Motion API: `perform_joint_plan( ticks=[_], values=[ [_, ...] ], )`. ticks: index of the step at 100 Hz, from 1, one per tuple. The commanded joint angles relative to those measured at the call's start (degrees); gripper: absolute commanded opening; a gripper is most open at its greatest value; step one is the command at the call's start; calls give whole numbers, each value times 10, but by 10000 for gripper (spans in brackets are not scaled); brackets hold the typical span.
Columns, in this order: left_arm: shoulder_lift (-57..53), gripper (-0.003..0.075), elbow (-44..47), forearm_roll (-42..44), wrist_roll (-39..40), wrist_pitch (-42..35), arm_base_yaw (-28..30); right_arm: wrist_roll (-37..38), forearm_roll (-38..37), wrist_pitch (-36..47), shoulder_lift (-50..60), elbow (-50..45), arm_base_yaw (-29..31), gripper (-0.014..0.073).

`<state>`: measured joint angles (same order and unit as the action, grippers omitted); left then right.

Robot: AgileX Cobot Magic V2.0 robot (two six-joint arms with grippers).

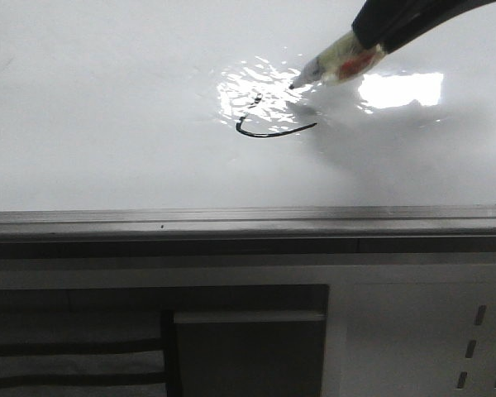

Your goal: Write number 4 on whiteboard

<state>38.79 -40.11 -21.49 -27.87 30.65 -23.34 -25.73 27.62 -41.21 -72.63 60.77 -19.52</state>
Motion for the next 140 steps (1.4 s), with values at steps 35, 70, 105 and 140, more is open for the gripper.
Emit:
perform_joint_plan(
  ticks=[35, 70, 105, 140],
  values=[
    [24, 302, -32, -35, -61, 40, -5, -98, 5, -78, 46, 41, -37, -53],
    [202, 302, -135, -126, -300, 124, -131, -418, 1, -138, 104, 45, -102, -53],
    [344, 302, -243, -126, -332, 87, -223, -420, -1, -135, 104, 45, -102, -53],
    [380, 302, -262, -126, -332, 67, -232, -420, -1, -135, 104, 45, -102, -53]
  ],
)
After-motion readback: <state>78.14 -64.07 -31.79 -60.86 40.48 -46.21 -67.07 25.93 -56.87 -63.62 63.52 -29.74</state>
